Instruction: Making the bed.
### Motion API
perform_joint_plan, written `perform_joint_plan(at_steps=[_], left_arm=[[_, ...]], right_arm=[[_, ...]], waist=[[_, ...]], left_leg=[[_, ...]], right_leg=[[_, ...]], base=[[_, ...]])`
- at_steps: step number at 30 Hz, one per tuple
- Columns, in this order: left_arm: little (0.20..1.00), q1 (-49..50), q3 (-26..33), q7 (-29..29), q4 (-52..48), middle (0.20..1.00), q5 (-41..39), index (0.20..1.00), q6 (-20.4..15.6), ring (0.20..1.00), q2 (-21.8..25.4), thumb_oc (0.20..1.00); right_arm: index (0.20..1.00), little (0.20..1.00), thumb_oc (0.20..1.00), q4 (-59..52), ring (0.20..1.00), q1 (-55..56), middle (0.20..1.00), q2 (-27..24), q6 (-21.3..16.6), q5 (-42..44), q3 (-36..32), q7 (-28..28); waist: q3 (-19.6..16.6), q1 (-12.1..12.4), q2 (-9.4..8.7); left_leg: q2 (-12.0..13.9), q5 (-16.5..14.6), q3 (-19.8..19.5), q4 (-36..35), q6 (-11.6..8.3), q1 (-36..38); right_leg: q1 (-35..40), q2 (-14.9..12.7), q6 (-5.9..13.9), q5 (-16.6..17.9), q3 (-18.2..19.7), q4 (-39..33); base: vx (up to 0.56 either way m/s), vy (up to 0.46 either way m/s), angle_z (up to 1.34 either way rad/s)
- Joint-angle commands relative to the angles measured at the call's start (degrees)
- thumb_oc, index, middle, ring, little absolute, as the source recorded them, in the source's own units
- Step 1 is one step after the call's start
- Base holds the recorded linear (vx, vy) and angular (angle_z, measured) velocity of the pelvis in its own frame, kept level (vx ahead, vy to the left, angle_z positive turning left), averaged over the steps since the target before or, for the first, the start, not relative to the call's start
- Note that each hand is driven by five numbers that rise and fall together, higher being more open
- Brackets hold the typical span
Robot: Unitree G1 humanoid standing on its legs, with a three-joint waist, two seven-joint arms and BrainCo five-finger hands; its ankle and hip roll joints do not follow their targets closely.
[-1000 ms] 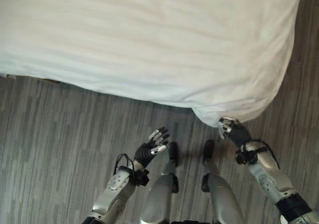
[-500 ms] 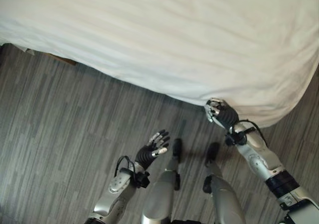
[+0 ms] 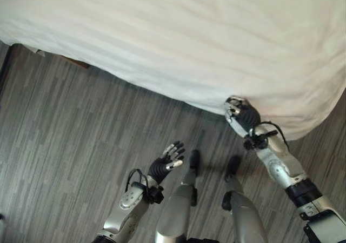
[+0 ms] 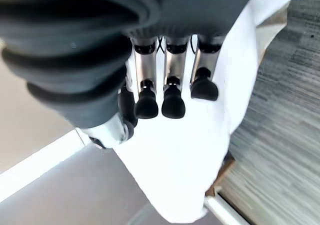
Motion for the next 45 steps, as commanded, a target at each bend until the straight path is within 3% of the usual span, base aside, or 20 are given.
perform_joint_plan(at_steps=[1,8,13,21,26,33,36,40,45], left_arm=[[1.0,1.3,0.3,-0.6,-2.0,1.0,1.1,1.0,-2.0,1.0,0.0,1.0],[1.0,1.7,0.7,-0.5,-2.6,1.0,0.6,1.0,-1.8,1.0,0.8,1.0],[1.0,1.4,0.1,-0.2,-2.3,1.0,0.0,1.0,-1.5,1.0,1.3,1.0],[1.0,2.0,0.7,0.1,-1.9,1.0,-0.1,1.0,-1.3,1.0,1.0,1.0],[1.0,1.8,1.6,-0.5,-1.3,1.0,-0.2,1.0,-1.3,1.0,0.9,1.0],[1.0,1.1,2.8,-1.1,-0.7,1.0,0.4,1.0,-1.0,1.0,1.9,1.0],[1.0,1.0,3.7,-1.4,-0.5,1.0,0.4,1.0,-0.9,1.0,1.9,1.0],[1.0,0.5,5.6,-1.8,0.9,1.0,-0.1,1.0,-0.6,1.0,0.1,1.0],[1.0,-0.2,5.7,-1.0,3.5,1.0,0.8,1.0,-0.8,1.0,-1.0,1.0]], right_arm=[[0.2,0.2,0.2,-3.3,0.2,0.0,0.2,-0.4,-3.4,1.3,-0.1,-0.4],[0.2,0.2,0.2,-0.8,0.2,2.1,0.2,-1.8,-4.5,0.7,-5.7,-3.4],[0.2,0.2,0.2,13.1,0.2,0.0,0.2,-0.1,-5.2,1.7,-8.4,-7.3],[0.2,0.2,0.2,27.0,0.2,0.4,0.2,1.6,-4.6,3.2,-11.7,-8.1],[0.2,0.2,0.2,39.7,0.2,3.0,0.2,0.6,-4.0,4.3,-17.7,-8.2],[0.2,0.2,0.2,52.0,0.2,10.6,0.2,-3.5,-2.9,3.5,-26.0,-8.4],[0.2,0.2,0.2,53.5,0.2,15.0,0.2,-2.8,-2.1,2.8,-28.1,-7.9],[0.2,0.2,0.2,56.4,0.2,26.0,0.2,0.2,-2.1,1.7,-34.6,-8.5],[0.2,0.2,0.2,49.2,0.2,30.1,0.2,3.5,-5.5,0.5,-38.7,-13.1]], waist=[[-1.6,-1.1,-1.98],[-1.0,-1.5,-2.04],[-0.4,-1.0,-1.2],[0.5,-0.7,-0.61],[1.1,-1.3,-0.69],[1.0,-3.3,-2.16],[0.5,-4.4,-2.88],[-2.0,-7.2,-5.3],[-5.8,-9.3,-6.87]], left_leg=[[-1.3,0.0,-1.4,0.4,-1.89,-0.8],[-1.3,-0.2,-1.5,0.4,-1.86,-1.1],[-1.3,-0.1,-1.4,0.4,-1.8,-2.1],[-1.3,0.1,-1.5,0.4,-1.57,-3.5],[-1.2,-0.3,-1.4,0.4,-1.43,-3.7],[-1.0,-0.7,-1.0,0.4,-1.56,-2.8],[-1.0,-0.7,-0.9,0.4,-1.48,-2.2],[-0.8,-2.0,-0.2,0.4,-1.36,0.9],[-0.9,-3.4,1.1,0.4,-1.11,5.4]], right_leg=[[2.3,-1.0,3.82,-0.7,-0.3,0.6],[1.9,-0.9,3.78,-0.8,-0.3,0.6],[0.7,-0.9,3.89,-0.6,0.1,0.6],[-0.7,-0.5,3.73,-0.4,0.4,0.6],[-1.2,-0.2,3.82,-0.7,0.6,0.6],[-0.8,0.1,3.98,-0.7,1.3,0.6],[-0.3,0.2,3.87,-0.7,1.4,0.6],[2.6,0.2,3.79,-1.5,1.6,0.6],[6.4,0.3,3.89,-2.4,2.3,0.6]], base=[[0.0,0.0,0.0],[0.0,0.0,0.0],[0.0,0.0,0.0],[0.01,0.0,-0.03],[0.0,0.0,0.0],[0.01,0.002,0.0],[0.0,0.0,0.0],[0.05,-0.001,0.0],[0.05,0.029,-0.18]])
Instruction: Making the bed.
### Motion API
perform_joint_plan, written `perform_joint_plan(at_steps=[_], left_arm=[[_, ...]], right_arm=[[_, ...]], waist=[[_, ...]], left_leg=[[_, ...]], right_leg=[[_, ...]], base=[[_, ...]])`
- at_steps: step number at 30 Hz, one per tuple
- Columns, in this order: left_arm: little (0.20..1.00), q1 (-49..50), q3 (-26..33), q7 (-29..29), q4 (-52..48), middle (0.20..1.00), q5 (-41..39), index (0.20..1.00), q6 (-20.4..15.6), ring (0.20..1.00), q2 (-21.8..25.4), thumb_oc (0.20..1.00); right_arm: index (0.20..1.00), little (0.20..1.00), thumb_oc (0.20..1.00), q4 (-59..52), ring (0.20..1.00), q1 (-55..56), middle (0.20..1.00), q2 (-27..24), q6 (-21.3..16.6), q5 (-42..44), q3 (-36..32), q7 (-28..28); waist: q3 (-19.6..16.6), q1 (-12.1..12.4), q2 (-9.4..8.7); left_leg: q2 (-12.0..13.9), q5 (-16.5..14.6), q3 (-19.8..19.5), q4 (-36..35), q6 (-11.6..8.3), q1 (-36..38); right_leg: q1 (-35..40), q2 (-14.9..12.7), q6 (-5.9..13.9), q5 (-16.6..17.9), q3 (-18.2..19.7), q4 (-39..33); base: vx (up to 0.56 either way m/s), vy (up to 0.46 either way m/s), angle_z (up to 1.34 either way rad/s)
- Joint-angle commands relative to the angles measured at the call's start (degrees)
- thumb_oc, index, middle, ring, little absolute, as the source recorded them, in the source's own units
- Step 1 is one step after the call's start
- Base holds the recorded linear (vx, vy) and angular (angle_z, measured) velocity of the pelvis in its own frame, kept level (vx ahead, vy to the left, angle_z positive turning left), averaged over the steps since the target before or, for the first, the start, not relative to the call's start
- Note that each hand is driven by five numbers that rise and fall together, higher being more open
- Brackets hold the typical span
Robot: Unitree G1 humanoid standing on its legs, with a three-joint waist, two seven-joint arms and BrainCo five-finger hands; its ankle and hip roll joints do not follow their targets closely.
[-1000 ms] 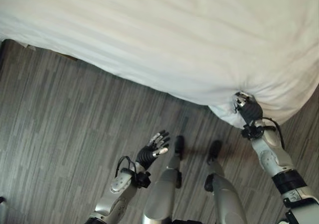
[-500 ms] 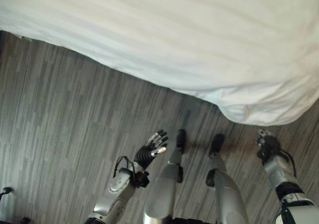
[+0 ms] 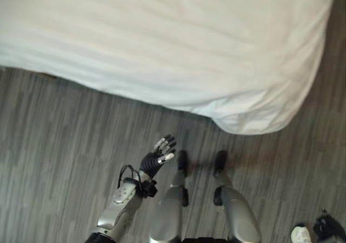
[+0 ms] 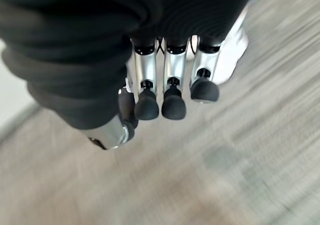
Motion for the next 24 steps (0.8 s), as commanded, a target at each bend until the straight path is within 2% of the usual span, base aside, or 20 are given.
perform_joint_plan(at_steps=[1,3,4,6,11,12,13,16,17,18,22,24], left_arm=[[1.0,0.4,-0.5,-0.4,1.4,1.0,1.1,1.0,-1.5,1.0,-1.4,1.0],[1.0,0.2,-0.7,-0.2,1.7,1.0,1.5,1.0,-1.7,1.0,-1.6,1.0],[1.0,0.2,0.0,0.4,2.4,1.0,2.2,1.0,-1.9,1.0,-2.1,1.0],[1.0,0.4,0.6,0.5,3.3,1.0,3.0,1.0,-2.2,1.0,-2.8,1.0],[1.0,0.8,1.3,1.2,3.9,1.0,3.8,1.0,-2.4,1.0,-5.0,1.0],[1.0,1.2,1.6,1.1,4.4,1.0,3.7,1.0,-2.4,1.0,-5.8,1.0],[1.0,1.3,1.6,1.1,4.3,1.0,3.7,1.0,-2.4,1.0,-5.8,1.0],[1.0,2.8,2.8,1.0,4.7,1.0,4.2,1.0,-2.6,1.0,-6.7,1.0],[1.0,2.8,2.9,1.0,4.6,1.0,4.2,1.0,-2.6,1.0,-6.7,1.0],[1.0,3.8,3.7,0.9,5.1,1.0,4.5,1.0,-2.7,1.0,-7.0,1.0],[1.0,4.7,4.7,1.1,5.7,1.0,5.2,1.0,-3.0,1.0,-7.8,1.0],[1.0,4.7,5.5,1.8,6.2,1.0,5.5,1.0,-3.2,1.0,-8.5,1.0]], right_arm=[[0.2,0.2,0.2,-7.9,0.2,1.9,0.2,-0.1,-4.8,-2.9,0.4,-3.6],[0.2,0.2,0.2,-13.1,0.2,2.4,0.2,0.8,-5.2,-4.8,1.2,-4.6],[0.2,0.2,0.2,-24.0,0.2,3.3,0.2,0.7,-5.4,-11.7,4.6,-5.0],[0.2,0.2,0.2,-35.4,0.2,3.3,0.2,-0.3,-5.0,-19.6,8.8,-4.7],[0.2,0.2,0.2,-53.0,0.2,1.2,0.2,1.1,-5.4,-23.7,13.1,-3.0],[0.2,0.2,0.2,-55.1,0.2,0.6,0.2,2.0,-5.3,-23.8,14.5,-2.4],[0.2,0.2,0.2,-55.1,0.2,0.6,0.2,2.0,-5.3,-23.8,14.6,-2.4],[0.2,0.2,0.2,-63.5,0.2,0.2,0.2,3.2,-5.1,-24.5,18.5,0.8],[0.395,0.395,0.395,-63.6,0.395,0.2,0.395,3.2,-5.0,-24.5,18.5,0.8],[1.0,1.0,1.0,-65.1,1.0,1.2,1.0,3.3,-4.3,-25.1,20.6,2.4],[1.0,1.0,1.0,-66.1,1.0,1.7,1.0,3.4,-3.5,-28.4,22.5,3.0],[1.0,1.0,1.0,-66.1,1.0,2.4,1.0,4.4,-3.3,-28.7,23.0,2.5]], waist=[[-5.6,-0.3,-0.62],[-6.4,-0.5,-0.71],[-8.4,-0.8,-0.77],[-10.4,-1.0,-0.68],[-14.3,-0.2,0.05],[-16.3,0.3,0.22],[-16.2,0.3,0.21],[-19.1,1.4,0.57],[-19.1,1.4,0.55],[-19.9,1.6,0.65],[-19.8,2.1,1.01],[-19.3,2.0,1.4]], left_leg=[[-1.7,-1.8,-0.4,0.4,-0.18,2.3],[-1.6,-2.2,0.0,0.4,-0.09,3.8],[-1.6,-3.0,0.6,0.4,0.09,6.4],[-1.6,-3.2,1.0,0.4,0.29,8.5],[-1.8,-4.2,0.6,0.4,0.81,12.1],[-2.0,-4.4,0.6,0.4,1.0,12.9],[-2.0,-4.4,0.5,0.4,1.0,13.0],[-2.3,-5.0,-0.1,0.4,1.32,14.7],[-2.3,-5.0,-0.1,0.4,1.32,14.8],[-2.4,-5.1,-0.3,0.4,1.39,15.3],[-2.4,-5.1,0.8,0.4,1.33,15.5],[-1.9,-4.9,2.9,0.4,1.42,15.2]], right_leg=[[4.2,-0.6,3.4,-1.5,0.0,0.7],[5.5,-0.6,3.45,-1.7,0.4,0.7],[7.7,-0.5,3.52,-2.3,0.9,0.9],[9.4,-0.7,3.56,-2.6,1.2,1.2],[12.9,-1.0,3.58,-4.0,1.1,2.0],[13.9,-1.2,3.58,-4.3,0.6,1.9],[14.0,-1.2,3.59,-4.3,0.6,1.8],[16.0,-1.6,3.66,-4.9,-0.2,2.2],[16.1,-1.6,3.66,-5.0,-0.2,2.2],[16.7,-1.7,3.68,-5.2,-0.5,2.3],[16.2,-2.3,4.17,-4.6,-2.0,2.8],[14.4,-2.5,4.66,-4.6,-3.0,6.6]], base=[[0.04,0.032,-0.19],[0.05,0.063,-0.21],[0.07,0.106,-0.17],[0.04,0.083,-0.23],[0.04,0.046,0.01],[0.05,0.035,0.05],[0.04,0.023,0.04],[0.03,0.029,0.14],[0.04,0.035,0.21],[0.02,0.014,0.12],[-0.06,0.043,0.06],[-0.08,0.026,-0.18]])
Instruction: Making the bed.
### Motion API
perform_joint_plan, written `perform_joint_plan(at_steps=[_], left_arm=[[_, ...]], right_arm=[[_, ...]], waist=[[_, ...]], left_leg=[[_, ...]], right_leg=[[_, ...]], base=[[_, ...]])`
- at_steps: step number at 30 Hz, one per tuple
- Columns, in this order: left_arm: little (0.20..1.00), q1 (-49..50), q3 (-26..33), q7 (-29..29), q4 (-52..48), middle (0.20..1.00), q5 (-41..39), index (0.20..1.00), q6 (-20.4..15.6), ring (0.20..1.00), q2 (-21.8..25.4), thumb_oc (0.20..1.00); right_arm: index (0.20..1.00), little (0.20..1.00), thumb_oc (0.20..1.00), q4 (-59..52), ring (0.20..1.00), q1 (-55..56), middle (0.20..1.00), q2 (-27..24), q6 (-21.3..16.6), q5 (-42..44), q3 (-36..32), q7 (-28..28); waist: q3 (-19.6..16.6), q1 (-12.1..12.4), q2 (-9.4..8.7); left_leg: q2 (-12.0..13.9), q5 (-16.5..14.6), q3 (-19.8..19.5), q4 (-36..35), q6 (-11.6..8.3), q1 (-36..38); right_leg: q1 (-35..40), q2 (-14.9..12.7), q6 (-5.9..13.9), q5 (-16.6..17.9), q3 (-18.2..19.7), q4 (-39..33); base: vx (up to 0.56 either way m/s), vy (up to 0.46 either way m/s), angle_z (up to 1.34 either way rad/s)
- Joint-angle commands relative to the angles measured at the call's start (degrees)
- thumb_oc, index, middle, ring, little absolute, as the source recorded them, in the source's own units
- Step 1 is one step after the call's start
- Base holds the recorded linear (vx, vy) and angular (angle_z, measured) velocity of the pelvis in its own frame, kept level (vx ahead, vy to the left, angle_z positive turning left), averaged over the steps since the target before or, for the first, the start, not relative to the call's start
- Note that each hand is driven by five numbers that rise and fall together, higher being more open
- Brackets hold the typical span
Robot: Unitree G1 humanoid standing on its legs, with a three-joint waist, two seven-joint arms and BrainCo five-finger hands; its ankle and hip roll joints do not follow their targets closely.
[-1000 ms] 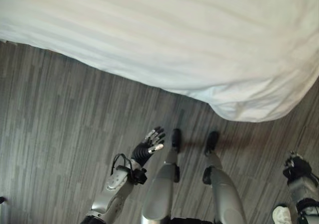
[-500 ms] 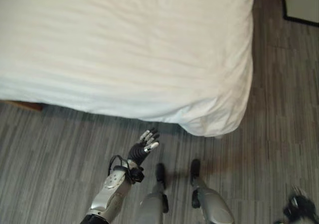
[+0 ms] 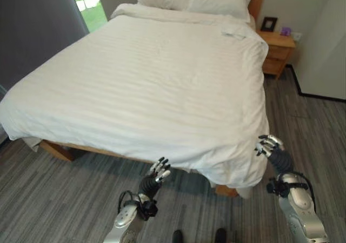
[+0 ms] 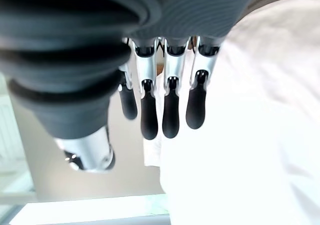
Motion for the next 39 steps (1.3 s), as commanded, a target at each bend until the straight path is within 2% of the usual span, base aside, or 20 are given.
perform_joint_plan(at_steps=[1,4,6,7,10,11,14,15,16,18,19,20,22,23,24,25,27,28,32,39], left_arm=[[1.0,-4.8,2.1,0.2,1.7,1.0,1.8,1.0,-3.0,1.0,-0.8,1.0],[1.0,-6.1,2.6,1.4,2.0,1.0,3.9,1.0,-3.0,1.0,0.0,1.0],[1.0,-7.1,3.4,1.9,2.0,1.0,4.6,1.0,-3.4,1.0,0.7,1.0],[1.0,-7.8,3.6,2.1,1.4,1.0,4.1,1.0,-3.7,1.0,1.1,1.0],[1.0,-8.4,3.4,2.0,1.4,1.0,4.2,1.0,-4.0,1.0,1.7,1.0],[1.0,-8.5,3.5,2.3,1.6,1.0,4.2,1.0,-4.2,1.0,1.9,1.0],[1.0,-8.6,4.1,3.2,2.3,1.0,3.5,1.0,-4.2,1.0,1.6,1.0],[1.0,-8.6,4.3,3.6,2.5,1.0,2.7,1.0,-4.1,1.0,1.3,1.0],[1.0,-7.8,5.0,4.4,2.9,1.0,0.9,1.0,-4.2,1.0,0.0,1.0],[1.0,-7.0,5.5,4.7,3.2,1.0,1.1,1.0,-3.9,1.0,-0.6,1.0],[1.0,-5.7,5.9,4.6,5.1,1.0,0.4,1.0,-3.0,1.0,-3.2,1.0],[1.0,-5.7,5.9,4.5,5.2,1.0,0.4,1.0,-3.0,1.0,-3.2,1.0],[1.0,-6.0,4.6,4.2,6.3,1.0,-0.9,1.0,-2.5,1.0,-5.1,1.0],[1.0,-4.8,4.5,2.7,4.8,1.0,-0.4,1.0,-2.3,1.0,-4.8,1.0],[1.0,-4.8,4.5,2.7,4.8,1.0,-0.4,1.0,-2.3,1.0,-4.8,1.0],[1.0,-5.2,3.8,1.5,4.2,1.0,-0.4,1.0,-2.3,1.0,-4.4,1.0],[1.0,-5.6,3.5,1.4,3.8,1.0,0.0,1.0,-2.3,1.0,-4.4,1.0],[1.0,-5.9,3.0,1.2,3.6,1.0,0.4,1.0,-2.7,1.0,-4.5,1.0],[1.0,-8.4,0.9,2.8,4.5,1.0,1.3,1.0,-3.0,1.0,-5.1,1.0],[1.0,-9.7,-1.1,3.1,3.4,1.0,3.2,1.0,-3.3,1.0,-4.5,1.0]], right_arm=[[1.0,1.0,1.0,-1.8,1.0,-2.3,1.0,0.6,-1.9,-1.7,-2.1,-0.2],[1.0,1.0,1.0,-2.8,1.0,-2.2,1.0,1.0,-1.6,-2.0,-1.9,-0.8],[1.0,1.0,1.0,-2.6,1.0,-2.2,1.0,1.1,-1.2,-3.3,-2.0,-1.1],[1.0,1.0,1.0,-2.3,1.0,-2.6,1.0,1.5,-0.9,-4.4,-2.2,-1.8],[1.0,1.0,1.0,-1.9,1.0,-3.0,1.0,2.4,-0.8,-3.5,-2.4,-2.3],[1.0,1.0,1.0,-1.5,1.0,-4.0,1.0,3.4,-1.0,-1.1,-1.9,-2.6],[1.0,1.0,1.0,-2.1,1.0,-5.7,1.0,4.2,-1.3,2.4,-0.6,-2.2],[1.0,1.0,1.0,-2.5,1.0,-6.6,1.0,4.6,-1.7,4.7,0.2,-2.2],[1.0,1.0,1.0,-2.5,1.0,-8.7,1.0,5.1,-2.6,8.6,2.5,-2.2],[1.0,1.0,1.0,-2.7,1.0,-9.4,1.0,4.8,-2.7,9.3,3.2,-1.5],[1.0,1.0,1.0,-1.9,1.0,-9.7,1.0,3.6,-2.2,10.1,4.4,-1.1],[1.0,1.0,1.0,-1.9,1.0,-9.7,1.0,3.6,-2.3,10.1,4.4,-1.1],[1.0,1.0,1.0,-1.7,1.0,-9.8,1.0,2.0,-1.6,9.9,5.5,-0.8],[1.0,1.0,1.0,-0.8,1.0,-8.9,1.0,0.8,-0.5,10.1,5.8,1.6],[1.0,1.0,1.0,-0.8,1.0,-8.9,1.0,0.8,-0.5,10.1,5.8,1.6],[1.0,1.0,1.0,-0.1,1.0,-7.0,1.0,-0.2,0.3,9.7,5.1,2.9],[1.0,1.0,1.0,0.1,1.0,-5.3,1.0,0.1,0.6,9.3,4.1,3.0],[1.0,1.0,1.0,-0.3,1.0,-3.2,1.0,1.4,0.4,9.5,3.0,2.7],[1.0,1.0,1.0,0.4,1.0,-2.6,1.0,3.7,-0.3,9.2,2.9,1.8],[1.0,1.0,1.0,1.0,1.0,-3.7,1.0,5.3,-0.3,9.2,4.7,1.6]], waist=[[2.3,0.3,-0.43],[4.0,-0.3,0.49],[4.5,-0.3,0.69],[4.3,-0.4,0.27],[4.0,-0.7,-0.21],[3.7,-0.7,-0.62],[3.7,-0.1,-0.94],[3.8,0.3,-0.88],[4.2,0.9,-0.03],[4.6,0.8,0.73],[5.9,0.9,0.57],[5.8,0.9,0.61],[6.6,1.5,-0.69],[6.7,2.6,-2.31],[6.6,2.6,-2.36],[6.0,2.6,-3.33],[5.3,2.1,-3.31],[3.9,1.7,-2.84],[2.4,0.1,-1.42],[2.8,0.1,-1.6]], left_leg=[[-1.4,-2.1,0.7,0.7,0.1,2.1],[0.1,-1.7,1.4,0.7,-0.26,1.7],[1.9,-1.7,1.8,0.7,-1.23,2.0],[3.6,-1.9,1.9,0.7,-2.29,1.9],[4.9,-1.7,1.9,0.7,-3.39,2.1],[7.1,-0.7,1.8,0.7,-5.06,1.9],[10.1,1.1,1.8,0.7,-7.28,1.5],[11.7,2.1,1.4,0.7,-8.16,0.9],[16.0,5.6,0.3,0.7,-9.83,-0.1],[18.3,8.1,0.5,0.7,-10.39,0.0],[18.9,10.4,0.2,4.7,-7.73,0.4],[18.9,10.5,0.1,4.7,-7.73,0.2],[13.9,8.6,-6.3,13.7,-5.37,-2.9],[6.4,3.7,-10.3,20.5,-3.7,-4.1],[6.3,3.8,-10.3,20.5,-3.67,-4.3],[2.3,1.4,-7.5,21.9,-2.54,-6.1],[1.1,0.4,-4.8,19.6,-1.69,-5.7],[-2.6,-1.3,-3.1,14.9,-0.29,-3.7],[-4.5,-2.4,-2.6,7.3,1.98,0.8],[-4.9,-2.4,-4.6,5.7,2.14,2.4]], right_leg=[[2.1,-1.5,4.79,-2.1,-3.3,6.7],[-0.2,-4.2,5.7,-1.5,-3.9,10.6],[0.8,-9.2,6.37,1.2,-4.2,9.8],[1.1,-13.3,7.41,4.9,-3.3,8.1],[0.8,-14.7,8.22,6.6,-0.3,6.7],[0.5,-16.0,9.16,7.9,1.7,5.5],[0.6,-15.4,9.48,6.1,1.2,5.5],[0.4,-14.5,9.51,3.4,0.9,6.1],[0.9,-11.4,7.68,-1.2,0.4,6.0],[1.2,-9.1,6.31,-2.4,0.1,6.4],[3.4,-6.0,4.13,-3.8,0.1,5.7],[3.3,-6.0,4.09,-3.7,0.0,5.6],[3.6,-5.2,2.83,-3.1,1.0,4.3],[4.2,-4.4,2.07,-2.1,4.0,2.4],[4.1,-4.5,2.09,-2.0,4.0,2.4],[4.9,-3.6,1.79,-1.4,4.6,1.3],[5.1,-2.9,1.85,-1.2,4.2,0.7],[4.5,-1.5,1.95,-1.3,4.0,0.7],[4.7,1.8,1.92,-2.2,3.5,0.7],[5.9,2.1,1.22,-2.1,3.2,0.7]], base=[[-0.07,-0.027,-0.34],[-0.06,-0.076,-0.23],[-0.03,-0.3,-0.29],[-0.02,-0.409,-0.28],[-0.02,-0.316,-0.13],[-0.06,-0.585,-0.04],[-0.06,-0.377,-0.01],[-0.15,-0.718,-0.05],[-0.11,-0.563,-0.13],[-0.07,-0.562,-0.15],[-0.05,-0.531,0.03],[-0.05,-0.527,0.03],[-0.03,-0.408,-0.03],[0.0,-0.338,-0.1],[0.02,-0.423,-0.7],[0.01,-0.191,-0.93],[0.03,-0.195,-0.41],[0.04,-0.137,0.18],[0.04,-0.074,0.08],[0.01,0.025,0.03]])
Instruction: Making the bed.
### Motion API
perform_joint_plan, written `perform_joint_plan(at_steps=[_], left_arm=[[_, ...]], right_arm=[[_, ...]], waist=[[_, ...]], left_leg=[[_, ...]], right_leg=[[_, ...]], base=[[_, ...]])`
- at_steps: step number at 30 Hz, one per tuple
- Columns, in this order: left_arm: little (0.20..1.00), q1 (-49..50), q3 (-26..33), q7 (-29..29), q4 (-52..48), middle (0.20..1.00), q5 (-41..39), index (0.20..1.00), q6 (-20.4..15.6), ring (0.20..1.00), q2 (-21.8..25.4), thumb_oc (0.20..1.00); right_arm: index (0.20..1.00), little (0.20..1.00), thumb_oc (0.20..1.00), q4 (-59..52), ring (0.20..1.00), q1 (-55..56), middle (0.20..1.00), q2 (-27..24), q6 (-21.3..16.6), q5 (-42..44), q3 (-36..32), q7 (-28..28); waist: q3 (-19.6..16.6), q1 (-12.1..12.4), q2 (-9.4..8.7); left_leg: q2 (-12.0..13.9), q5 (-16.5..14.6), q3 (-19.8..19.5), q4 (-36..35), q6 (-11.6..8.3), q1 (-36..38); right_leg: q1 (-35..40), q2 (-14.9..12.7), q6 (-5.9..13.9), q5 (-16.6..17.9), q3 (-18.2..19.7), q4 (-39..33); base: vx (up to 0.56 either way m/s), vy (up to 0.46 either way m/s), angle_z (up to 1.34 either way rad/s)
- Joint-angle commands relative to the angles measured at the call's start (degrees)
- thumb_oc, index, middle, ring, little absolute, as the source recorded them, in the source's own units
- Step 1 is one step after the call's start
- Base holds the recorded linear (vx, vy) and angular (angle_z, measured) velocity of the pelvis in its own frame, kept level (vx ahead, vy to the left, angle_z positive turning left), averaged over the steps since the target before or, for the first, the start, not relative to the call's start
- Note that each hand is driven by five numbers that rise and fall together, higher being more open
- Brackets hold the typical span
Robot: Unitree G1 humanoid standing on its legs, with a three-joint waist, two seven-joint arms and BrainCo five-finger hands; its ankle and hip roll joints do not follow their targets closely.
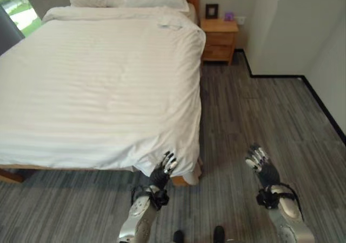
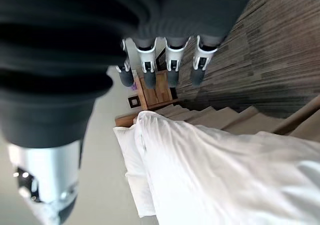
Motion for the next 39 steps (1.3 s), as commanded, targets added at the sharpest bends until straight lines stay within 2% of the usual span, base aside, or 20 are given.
perform_joint_plan(at_steps=[1,6,8,9,10,11,14,15,17,22,25,27,28,30,31,32,33,34,36,39], left_arm=[[1.0,-1.4,1.5,0.3,-1.9,1.0,2.4,1.0,-2.8,1.0,2.5,1.0],[1.0,-1.8,2.1,1.2,-1.1,1.0,1.3,1.0,-2.9,1.0,2.3,1.0],[1.0,-3.0,1.6,1.7,-0.5,1.0,1.5,1.0,-2.9,1.0,2.9,1.0],[1.0,-3.6,1.8,1.9,-0.1,1.0,3.3,1.0,-2.9,1.0,4.1,1.0],[1.0,-3.6,1.8,1.9,-0.1,1.0,3.3,1.0,-2.9,1.0,4.1,1.0],[1.0,-3.4,2.2,1.6,-0.6,1.0,3.1,1.0,-2.9,1.0,4.9,1.0],[1.0,-3.7,2.4,1.8,-1.0,1.0,2.6,1.0,-3.2,1.0,5.4,1.0],[1.0,-3.9,2.7,2.1,-1.1,1.0,2.1,1.0,-3.4,1.0,5.6,1.0],[1.0,-3.6,3.6,2.3,-1.0,1.0,1.7,1.0,-3.5,1.0,5.5,1.0],[1.0,-2.8,5.1,2.5,-0.6,1.0,0.8,1.0,-4.0,1.0,4.9,1.0],[1.0,-1.5,5.6,2.6,-0.4,1.0,-1.0,1.0,-4.0,1.0,3.4,1.0],[1.0,-0.8,5.2,1.8,0.7,1.0,-1.1,1.0,-3.3,1.0,2.2,1.0],[1.0,-0.8,4.7,1.5,0.8,1.0,-0.6,1.0,-2.9,1.0,2.1,1.0],[1.0,-0.3,4.0,0.7,0.1,1.0,0.0,1.0,-2.8,1.0,2.2,1.0],[1.0,0.3,3.7,-0.3,-0.3,1.0,0.0,1.0,-2.4,1.0,2.1,1.0],[1.0,1.2,3.6,-0.5,-0.7,1.0,0.2,1.0,-2.5,1.0,2.0,1.0],[1.0,1.2,3.6,-0.5,-0.7,1.0,0.2,1.0,-2.5,1.0,2.0,1.0],[1.0,1.3,3.2,-0.3,-1.2,1.0,-0.1,1.0,-2.7,1.0,1.6,1.0],[1.0,-1.1,0.0,-0.4,0.2,1.0,0.6,1.0,-2.5,1.0,2.0,1.0],[1.0,-0.9,0.2,-0.1,0.0,1.0,1.1,1.0,-2.5,1.0,2.4,1.0]], right_arm=[[1.0,1.0,1.0,-2.0,1.0,-2.5,1.0,1.5,-2.5,2.0,1.2,1.5],[1.0,1.0,1.0,-3.7,1.0,-3.8,1.0,0.5,-2.3,-0.3,2.6,1.4],[1.0,1.0,1.0,-3.6,1.0,-4.1,1.0,0.8,-2.3,0.4,2.7,0.9],[1.0,1.0,1.0,-3.5,1.0,-3.9,1.0,1.1,-1.9,-0.1,2.5,0.8],[1.0,1.0,1.0,-3.5,1.0,-3.9,1.0,1.1,-1.9,-0.1,2.5,0.8],[1.0,1.0,1.0,-3.5,1.0,-3.1,1.0,1.2,-1.6,-0.9,1.4,0.8],[1.0,1.0,1.0,-3.4,1.0,-3.0,1.0,1.5,-1.9,-1.8,0.7,0.0],[1.0,1.0,1.0,-3.1,1.0,-3.4,1.0,2.0,-1.9,-1.4,0.9,-0.5],[1.0,1.0,1.0,-2.9,1.0,-4.1,1.0,2.3,-1.8,-1.0,1.6,0.2],[1.0,1.0,1.0,-3.0,1.0,-5.8,1.0,1.0,-1.7,-1.4,3.2,1.0],[1.0,1.0,1.0,-3.2,1.0,-5.8,1.0,-0.3,-2.2,-0.3,2.8,0.8],[1.0,1.0,1.0,-2.3,1.0,-5.0,1.0,-1.1,-2.6,0.6,2.4,0.9],[1.0,1.0,1.0,-2.2,1.0,-4.4,1.0,-1.8,-2.4,0.1,1.9,0.4],[1.0,1.0,1.0,-1.9,1.0,-3.4,1.0,-2.6,-1.6,0.4,1.5,0.7],[1.0,1.0,1.0,-1.3,1.0,-2.8,1.0,-2.2,-1.0,2.1,1.0,1.6],[1.0,1.0,1.0,-1.2,1.0,-3.0,1.0,-1.8,-0.8,1.4,1.6,2.1],[1.0,1.0,1.0,-1.2,1.0,-3.0,1.0,-1.8,-0.8,1.4,1.6,2.1],[1.0,1.0,1.0,-0.9,1.0,-3.3,1.0,-1.9,-1.4,-0.8,1.9,2.1],[1.0,1.0,1.0,0.5,1.0,-3.5,1.0,-0.4,-1.6,-2.0,2.2,0.8],[1.0,1.0,1.0,-0.2,1.0,-3.1,1.0,0.7,-1.6,2.3,2.4,2.3]], waist=[[0.4,2.0,-2.08],[3.0,2.5,-1.92],[4.6,2.1,-1.66],[4.8,2.1,-1.28],[4.8,2.1,-1.28],[4.7,2.1,-1.06],[4.5,2.0,-1.5],[3.9,2.2,-1.89],[3.3,2.6,-2.18],[2.6,4.0,-2.17],[3.3,3.9,-0.9],[4.0,3.3,-1.01],[4.3,2.8,-1.13],[4.2,2.9,-1.67],[3.6,3.0,-2.05],[2.7,4.0,-2.12],[2.8,4.1,-2.13],[1.7,5.1,-1.24],[1.1,2.7,-0.66],[0.4,2.5,-0.77]], left_leg=[[-3.6,0.1,-1.8,3.4,2.4,-0.7],[-2.7,0.0,0.2,3.4,2.68,-1.7],[-1.9,0.2,0.6,3.6,2.5,-2.2],[-0.5,0.1,1.0,3.5,1.93,-1.6],[-0.5,0.1,1.0,3.5,1.93,-1.6],[0.9,-0.2,0.3,2.8,1.13,-0.5],[1.6,-0.5,-1.0,2.8,0.58,-0.1],[2.5,-0.4,-1.8,2.7,-0.28,0.1],[3.7,0.0,-1.8,2.3,-1.04,0.5],[6.3,1.3,-2.8,3.0,-3.61,-1.3],[9.9,6.5,-4.2,3.9,-6.33,-2.8],[10.7,8.8,-3.0,9.0,-5.88,-4.6],[10.3,9.0,-1.2,12.0,-5.18,-5.9],[6.1,7.0,-1.0,16.7,-4.73,-8.5],[2.1,3.4,1.4,16.3,-3.26,-9.5],[-1.5,0.7,1.3,13.6,-1.57,-8.9],[-1.5,0.7,1.4,13.5,-1.54,-8.7],[-4.1,0.5,-2.1,7.3,0.22,-6.6],[-3.0,1.3,-2.0,3.7,1.07,-3.5],[-3.2,1.7,-2.0,1.2,1.18,-1.4]], right_leg=[[1.9,1.2,1.82,-0.9,2.2,0.6],[-3.5,0.0,2.53,-1.7,0.3,9.5],[-7.0,-1.1,3.96,-1.2,0.5,14.1],[-7.1,-4.1,4.45,-0.1,-0.3,13.3],[-7.1,-4.1,4.45,0.0,-0.4,13.3],[-5.9,-6.9,4.75,1.9,0.1,10.9],[-5.2,-8.1,5.34,3.1,3.0,9.4],[-4.7,-9.7,6.14,4.6,5.0,8.4],[-4.5,-10.3,6.46,4.7,4.5,8.5],[-2.2,-8.9,6.16,0.4,0.4,5.5],[-0.9,-5.1,3.87,-1.2,-0.5,3.8],[1.0,-4.4,2.86,-1.1,-2.1,2.0],[1.5,-4.4,2.26,-1.0,-2.9,1.3],[1.5,-4.4,2.07,-1.1,-3.0,0.6],[1.0,-4.2,2.45,-1.0,-2.8,0.6],[0.2,-3.3,2.74,-0.4,-1.9,0.6],[0.3,-3.4,2.78,-0.5,-1.8,0.6],[-0.2,-1.3,2.89,-0.3,-0.7,0.6],[-0.2,1.1,2.32,-1.5,-0.6,0.6],[0.4,1.5,2.02,-1.7,-0.5,0.6]], base=[[0.0,0.021,0.09],[-0.09,0.041,0.02],[-0.11,-0.018,-0.16],[-0.03,-0.077,-0.17],[0.04,-0.188,-0.17],[0.06,-0.18,-0.12],[0.06,-0.214,0.03],[0.05,-0.249,0.07],[0.04,-0.26,0.3],[0.0,-0.295,0.09],[-0.02,-0.396,0.22],[-0.01,-0.341,0.46],[-0.02,-0.314,0.33],[0.01,-0.269,0.47],[0.02,-0.235,0.03],[0.02,-0.179,-0.27],[0.08,-0.091,-0.7],[0.07,-0.049,-0.49],[0.02,-0.037,-0.44],[0.06,0.005,0.04]])
